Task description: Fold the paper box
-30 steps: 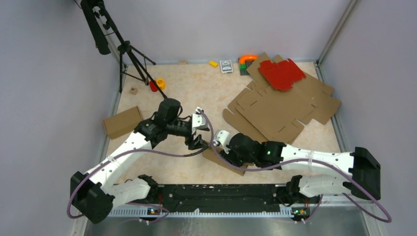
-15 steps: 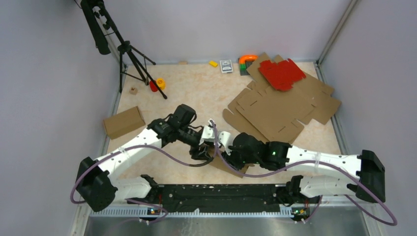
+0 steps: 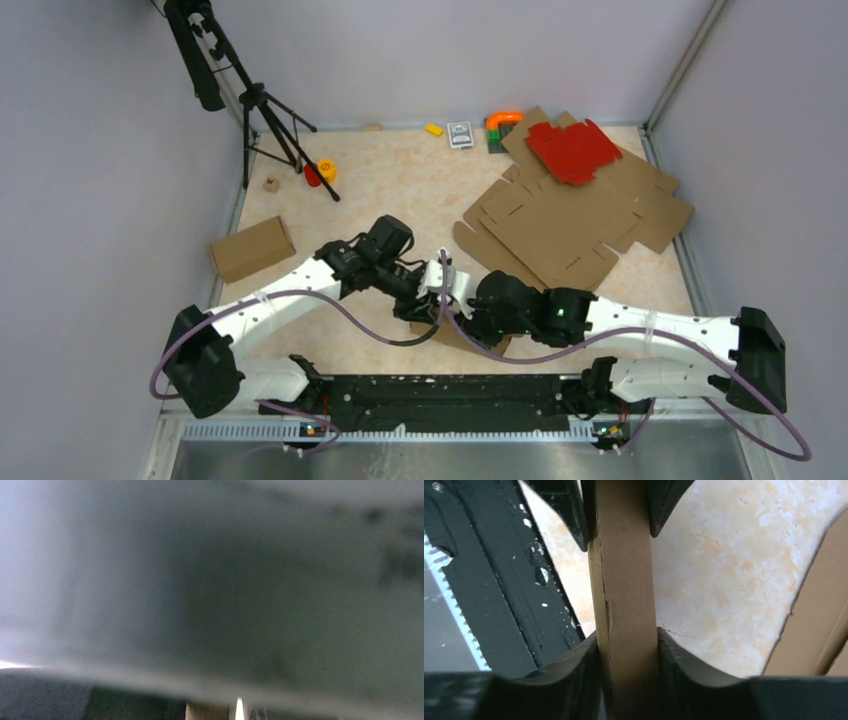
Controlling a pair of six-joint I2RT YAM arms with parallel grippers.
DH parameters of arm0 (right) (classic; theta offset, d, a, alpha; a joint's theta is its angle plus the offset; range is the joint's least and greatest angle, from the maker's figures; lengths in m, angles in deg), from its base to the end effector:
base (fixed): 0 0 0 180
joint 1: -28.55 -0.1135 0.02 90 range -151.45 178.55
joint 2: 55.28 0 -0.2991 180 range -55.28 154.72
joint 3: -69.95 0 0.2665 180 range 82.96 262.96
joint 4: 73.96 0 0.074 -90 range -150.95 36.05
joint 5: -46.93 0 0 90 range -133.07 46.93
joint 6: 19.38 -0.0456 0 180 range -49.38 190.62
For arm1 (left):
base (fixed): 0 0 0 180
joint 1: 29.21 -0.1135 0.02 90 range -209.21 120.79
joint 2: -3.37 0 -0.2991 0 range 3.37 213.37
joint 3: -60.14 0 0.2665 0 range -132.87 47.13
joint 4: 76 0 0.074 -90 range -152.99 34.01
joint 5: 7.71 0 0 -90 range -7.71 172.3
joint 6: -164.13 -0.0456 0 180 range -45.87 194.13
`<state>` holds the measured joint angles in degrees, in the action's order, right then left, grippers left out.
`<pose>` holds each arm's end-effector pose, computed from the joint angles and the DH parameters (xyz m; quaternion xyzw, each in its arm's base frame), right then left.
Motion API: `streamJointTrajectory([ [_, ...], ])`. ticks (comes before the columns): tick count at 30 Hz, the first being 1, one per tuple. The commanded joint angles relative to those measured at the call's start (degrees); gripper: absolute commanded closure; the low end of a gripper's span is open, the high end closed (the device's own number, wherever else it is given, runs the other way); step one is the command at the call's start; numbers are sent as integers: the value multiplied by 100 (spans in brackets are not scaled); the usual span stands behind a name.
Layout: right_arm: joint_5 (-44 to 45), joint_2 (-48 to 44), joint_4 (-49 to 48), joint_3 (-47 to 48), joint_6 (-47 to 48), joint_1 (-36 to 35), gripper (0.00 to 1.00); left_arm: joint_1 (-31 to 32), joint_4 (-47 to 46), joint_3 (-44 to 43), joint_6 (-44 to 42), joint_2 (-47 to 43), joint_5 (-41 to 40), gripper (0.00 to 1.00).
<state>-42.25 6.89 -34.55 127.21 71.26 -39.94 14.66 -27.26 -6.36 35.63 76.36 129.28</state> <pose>0.0855 0.2151 0.2716 -0.5206 0.7605 0.2112 0.3258 0.1623 -0.2023 0.2831 0.6660 0.5802 -0.3929 0.2559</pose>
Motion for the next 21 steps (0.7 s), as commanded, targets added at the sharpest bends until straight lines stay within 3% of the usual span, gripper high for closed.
streamJointTrajectory([
  [1,652,-13,-642,197,-242,44,54,179,-113,107,515,49,-977,83],
  [3,801,13,-688,145,-293,44,44,240,-217,185,643,-11,-1207,86],
  [12,1414,-783,-909,-246,-463,46,16,261,-688,527,1342,-344,-2062,90],
  [21,2319,-2115,-700,-226,-847,61,10,424,-1653,1202,2070,-905,-2756,91],
])
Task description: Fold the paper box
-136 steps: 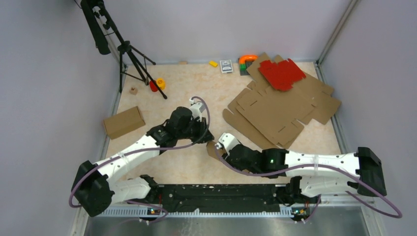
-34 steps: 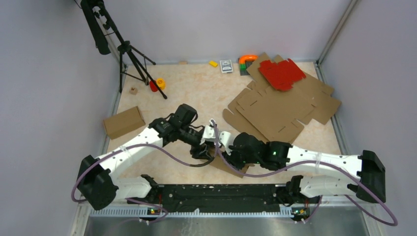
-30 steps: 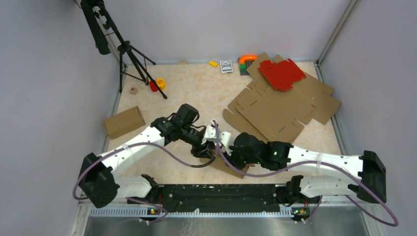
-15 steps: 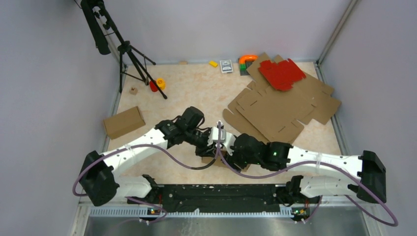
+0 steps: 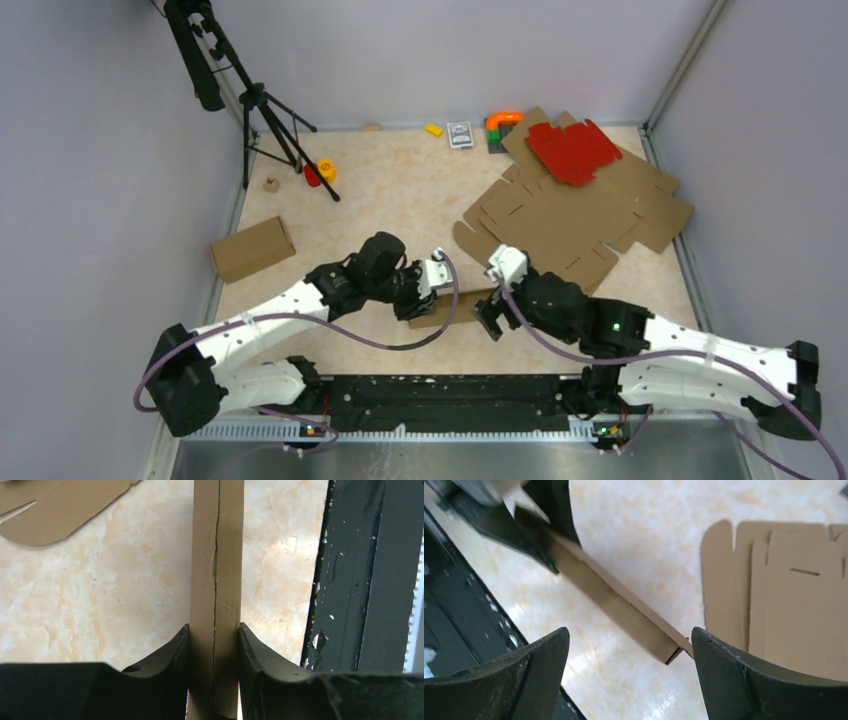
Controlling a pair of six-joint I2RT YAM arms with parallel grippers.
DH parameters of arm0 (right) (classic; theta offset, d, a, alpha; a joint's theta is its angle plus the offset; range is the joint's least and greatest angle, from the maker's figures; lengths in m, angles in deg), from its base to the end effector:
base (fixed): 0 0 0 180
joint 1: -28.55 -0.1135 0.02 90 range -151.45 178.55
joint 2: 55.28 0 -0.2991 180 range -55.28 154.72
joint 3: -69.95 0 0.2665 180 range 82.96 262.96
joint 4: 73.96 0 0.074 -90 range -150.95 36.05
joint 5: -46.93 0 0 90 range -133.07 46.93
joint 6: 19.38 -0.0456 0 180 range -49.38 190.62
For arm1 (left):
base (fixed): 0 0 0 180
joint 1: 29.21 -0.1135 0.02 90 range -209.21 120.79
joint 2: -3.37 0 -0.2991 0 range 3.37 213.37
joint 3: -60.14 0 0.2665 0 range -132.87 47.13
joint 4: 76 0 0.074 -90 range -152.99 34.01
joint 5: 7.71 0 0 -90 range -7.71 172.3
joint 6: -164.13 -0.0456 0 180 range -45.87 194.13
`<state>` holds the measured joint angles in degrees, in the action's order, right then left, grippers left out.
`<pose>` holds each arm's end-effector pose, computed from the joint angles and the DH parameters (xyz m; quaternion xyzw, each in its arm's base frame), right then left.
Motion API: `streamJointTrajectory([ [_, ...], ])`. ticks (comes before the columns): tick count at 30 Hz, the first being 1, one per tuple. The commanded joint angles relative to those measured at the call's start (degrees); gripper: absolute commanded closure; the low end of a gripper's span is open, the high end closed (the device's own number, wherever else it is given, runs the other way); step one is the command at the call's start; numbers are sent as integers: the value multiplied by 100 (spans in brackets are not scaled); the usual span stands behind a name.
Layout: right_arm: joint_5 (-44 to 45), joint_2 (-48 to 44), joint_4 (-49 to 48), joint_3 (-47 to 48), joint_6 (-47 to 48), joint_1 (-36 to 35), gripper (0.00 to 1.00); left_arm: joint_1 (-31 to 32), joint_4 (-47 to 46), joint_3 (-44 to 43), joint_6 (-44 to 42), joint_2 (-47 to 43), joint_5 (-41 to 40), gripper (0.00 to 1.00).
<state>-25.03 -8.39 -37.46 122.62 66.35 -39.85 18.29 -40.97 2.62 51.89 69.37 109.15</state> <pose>0.0800 0.1637 0.2987 -0.3900 0.7686 0.1796 0.4742 0.1504 -0.1946 0.2685 0.5861 0.6808 -0.2922 0.3279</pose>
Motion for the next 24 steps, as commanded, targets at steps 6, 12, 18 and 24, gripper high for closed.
streamJointTrajectory([
  [6,1337,-498,40,671,-1229,199,9,209,-514,452,667,-278,-909,90],
  [12,388,189,602,1147,-2322,1406,10,318,-473,426,716,-133,-1011,88],
  [18,-209,486,833,1218,-1881,1882,22,347,-343,322,631,12,-935,87],
  [24,-1461,475,524,934,-1230,2224,31,356,-276,262,472,114,-664,87],
])
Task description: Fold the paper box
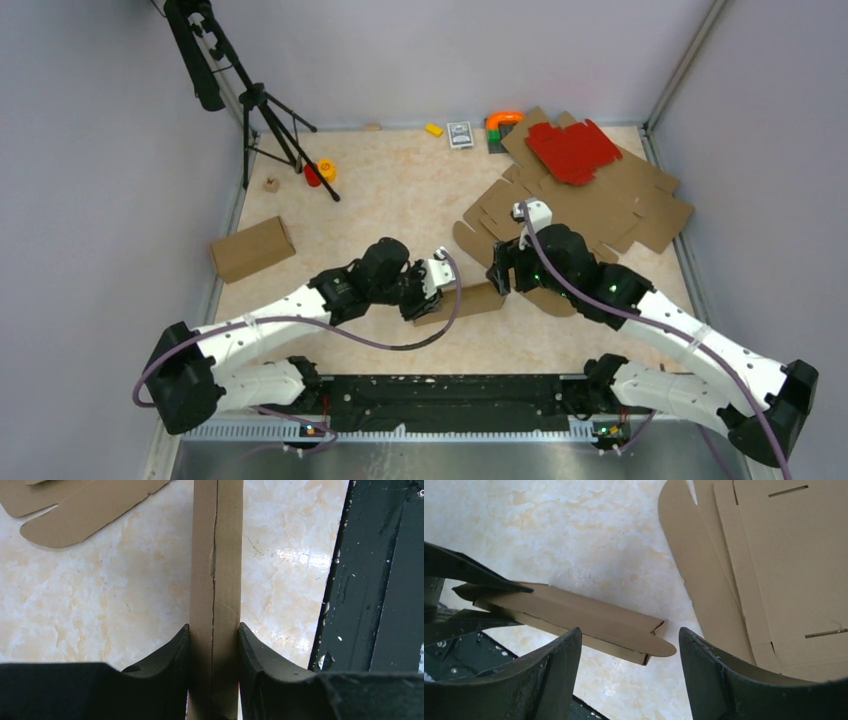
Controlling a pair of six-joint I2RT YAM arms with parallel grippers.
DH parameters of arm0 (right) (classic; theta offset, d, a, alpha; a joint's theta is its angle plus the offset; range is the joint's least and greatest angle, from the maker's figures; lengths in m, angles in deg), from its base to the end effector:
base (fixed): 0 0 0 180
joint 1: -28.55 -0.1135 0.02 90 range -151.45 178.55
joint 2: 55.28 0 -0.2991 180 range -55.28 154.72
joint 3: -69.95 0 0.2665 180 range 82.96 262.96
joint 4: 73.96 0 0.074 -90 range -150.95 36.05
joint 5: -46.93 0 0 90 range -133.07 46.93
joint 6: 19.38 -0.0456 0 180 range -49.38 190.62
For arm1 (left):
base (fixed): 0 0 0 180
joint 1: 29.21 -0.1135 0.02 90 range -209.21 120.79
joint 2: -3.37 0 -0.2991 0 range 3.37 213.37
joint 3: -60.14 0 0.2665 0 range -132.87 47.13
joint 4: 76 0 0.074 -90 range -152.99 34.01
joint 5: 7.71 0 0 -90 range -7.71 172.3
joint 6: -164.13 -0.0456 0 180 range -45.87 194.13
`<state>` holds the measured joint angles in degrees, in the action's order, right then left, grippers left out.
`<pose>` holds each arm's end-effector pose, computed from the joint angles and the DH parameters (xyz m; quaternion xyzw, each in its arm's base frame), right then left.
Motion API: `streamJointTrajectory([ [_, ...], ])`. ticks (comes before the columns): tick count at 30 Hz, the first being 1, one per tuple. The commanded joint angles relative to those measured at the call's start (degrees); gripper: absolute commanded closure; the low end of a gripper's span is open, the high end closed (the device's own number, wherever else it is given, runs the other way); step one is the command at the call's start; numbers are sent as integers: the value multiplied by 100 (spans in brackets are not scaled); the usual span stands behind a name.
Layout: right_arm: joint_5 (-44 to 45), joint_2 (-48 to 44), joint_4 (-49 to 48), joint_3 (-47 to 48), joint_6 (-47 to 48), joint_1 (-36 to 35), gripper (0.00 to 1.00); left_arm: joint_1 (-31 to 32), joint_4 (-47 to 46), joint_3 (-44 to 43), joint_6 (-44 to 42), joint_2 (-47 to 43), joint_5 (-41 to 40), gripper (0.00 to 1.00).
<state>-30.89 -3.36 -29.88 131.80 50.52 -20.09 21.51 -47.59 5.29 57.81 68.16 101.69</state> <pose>0.1368 0.1409 0.3283 -0.1684 0.8637 0.1855 0.4373 0.1446 -0.2007 0.2655 0.5512 0.6992 -0.2719 0.3653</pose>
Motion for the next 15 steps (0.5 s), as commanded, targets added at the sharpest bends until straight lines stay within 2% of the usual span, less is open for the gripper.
streamJointTrajectory([
  [1,-909,29,-245,4,313,308,32,35,438,-53,-140,279,77,87],
  [9,-635,600,159,263,236,399,37,35,871,-334,-179,583,55,87],
  [15,-670,595,515,325,139,446,39,35,923,-390,-138,606,44,87],
])
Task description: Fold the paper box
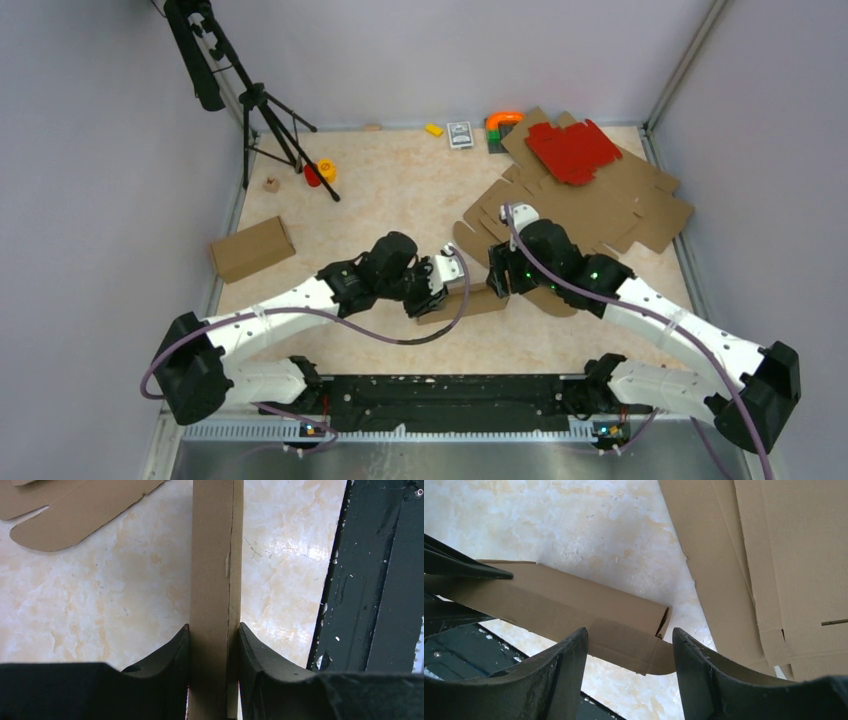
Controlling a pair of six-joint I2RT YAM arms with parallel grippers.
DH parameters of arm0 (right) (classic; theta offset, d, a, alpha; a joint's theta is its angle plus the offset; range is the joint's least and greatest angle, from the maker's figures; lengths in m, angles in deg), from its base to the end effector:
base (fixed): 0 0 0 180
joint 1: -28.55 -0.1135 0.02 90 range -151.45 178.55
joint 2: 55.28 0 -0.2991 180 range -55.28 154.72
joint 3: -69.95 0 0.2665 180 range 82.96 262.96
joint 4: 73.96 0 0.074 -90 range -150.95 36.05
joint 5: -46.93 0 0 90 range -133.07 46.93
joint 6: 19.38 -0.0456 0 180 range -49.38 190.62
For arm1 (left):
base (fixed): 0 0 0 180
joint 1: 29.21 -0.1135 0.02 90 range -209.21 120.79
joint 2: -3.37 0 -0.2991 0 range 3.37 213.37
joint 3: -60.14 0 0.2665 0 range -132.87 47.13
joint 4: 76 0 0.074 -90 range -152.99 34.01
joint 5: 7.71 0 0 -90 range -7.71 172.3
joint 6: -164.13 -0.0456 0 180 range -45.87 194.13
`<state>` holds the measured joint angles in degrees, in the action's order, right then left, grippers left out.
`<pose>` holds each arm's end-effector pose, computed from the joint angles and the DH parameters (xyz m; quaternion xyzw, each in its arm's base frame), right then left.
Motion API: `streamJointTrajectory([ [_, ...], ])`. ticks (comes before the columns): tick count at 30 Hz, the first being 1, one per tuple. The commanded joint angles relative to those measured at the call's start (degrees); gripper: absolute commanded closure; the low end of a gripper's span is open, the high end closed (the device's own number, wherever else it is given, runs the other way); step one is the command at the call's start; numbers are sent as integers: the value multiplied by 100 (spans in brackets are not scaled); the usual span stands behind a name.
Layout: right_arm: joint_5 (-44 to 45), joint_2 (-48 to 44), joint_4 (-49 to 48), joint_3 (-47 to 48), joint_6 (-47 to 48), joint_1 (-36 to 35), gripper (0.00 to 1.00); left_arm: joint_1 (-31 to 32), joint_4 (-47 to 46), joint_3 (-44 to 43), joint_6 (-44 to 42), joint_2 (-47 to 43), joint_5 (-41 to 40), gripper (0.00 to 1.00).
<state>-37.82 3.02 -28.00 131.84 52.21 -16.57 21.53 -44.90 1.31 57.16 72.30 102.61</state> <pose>0.1561 0.1508 0.3042 -0.1931 0.8935 0.1767 0.3650 0.1540 -0.2134 0.2690 0.5599 0.7038 -0.2718 0.3424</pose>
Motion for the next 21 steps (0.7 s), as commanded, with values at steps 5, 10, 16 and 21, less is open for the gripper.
streamJointTrajectory([
  [5,51,-29,540,466,-290,144,40,37,705,-21,-34,176,-59,88],
  [10,164,-59,553,533,7,150,32,41,734,17,-90,136,-27,88],
  [16,35,-447,584,520,635,146,38,41,860,12,-187,128,14,89],
  [21,-88,-415,512,501,435,145,27,41,898,-20,-188,150,42,88],
])
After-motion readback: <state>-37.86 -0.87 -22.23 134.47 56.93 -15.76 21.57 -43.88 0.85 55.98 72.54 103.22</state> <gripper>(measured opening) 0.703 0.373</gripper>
